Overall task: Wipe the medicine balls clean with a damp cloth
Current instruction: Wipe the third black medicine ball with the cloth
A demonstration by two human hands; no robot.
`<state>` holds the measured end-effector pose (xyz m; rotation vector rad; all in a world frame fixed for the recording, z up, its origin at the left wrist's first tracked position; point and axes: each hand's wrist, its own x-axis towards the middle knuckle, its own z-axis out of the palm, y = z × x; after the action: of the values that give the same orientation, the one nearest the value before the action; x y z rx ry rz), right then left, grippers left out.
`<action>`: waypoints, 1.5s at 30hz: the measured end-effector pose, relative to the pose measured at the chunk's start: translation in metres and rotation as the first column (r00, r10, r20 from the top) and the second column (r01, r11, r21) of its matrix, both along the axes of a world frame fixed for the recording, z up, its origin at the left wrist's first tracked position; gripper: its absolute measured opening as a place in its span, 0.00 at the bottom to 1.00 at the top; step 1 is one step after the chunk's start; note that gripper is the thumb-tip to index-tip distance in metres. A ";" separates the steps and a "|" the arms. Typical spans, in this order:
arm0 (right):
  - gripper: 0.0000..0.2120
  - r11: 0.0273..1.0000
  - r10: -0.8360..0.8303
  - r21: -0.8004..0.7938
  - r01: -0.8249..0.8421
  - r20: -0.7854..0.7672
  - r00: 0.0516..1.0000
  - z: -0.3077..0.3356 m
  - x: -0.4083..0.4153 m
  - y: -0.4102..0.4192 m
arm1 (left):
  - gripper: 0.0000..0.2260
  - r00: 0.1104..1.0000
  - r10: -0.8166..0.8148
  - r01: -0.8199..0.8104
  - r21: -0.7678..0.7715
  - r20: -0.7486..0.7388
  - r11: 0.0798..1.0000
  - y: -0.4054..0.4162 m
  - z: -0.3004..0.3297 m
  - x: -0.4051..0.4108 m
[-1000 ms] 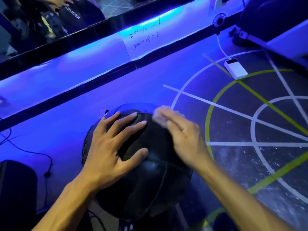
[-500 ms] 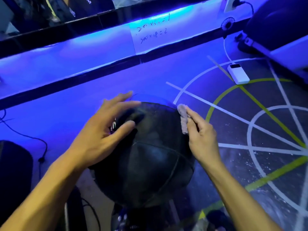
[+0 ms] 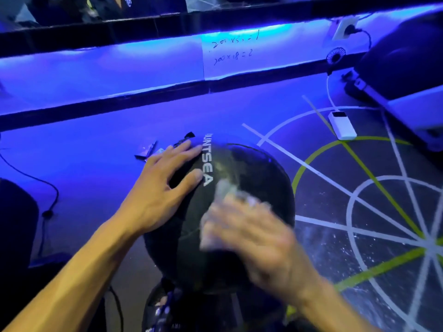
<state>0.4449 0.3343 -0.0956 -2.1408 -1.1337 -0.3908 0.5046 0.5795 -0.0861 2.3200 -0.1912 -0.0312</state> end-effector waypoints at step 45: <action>0.21 0.845 -0.532 -0.178 0.504 -0.196 0.824 0.037 0.052 -0.065 | 0.27 0.993 -0.105 0.103 0.043 0.046 0.994 -0.087 0.005 0.029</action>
<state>0.4973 0.2691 -0.0586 -2.5121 -0.4276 -0.2958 0.5338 0.4925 -0.0812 2.3510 -0.3379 -0.0320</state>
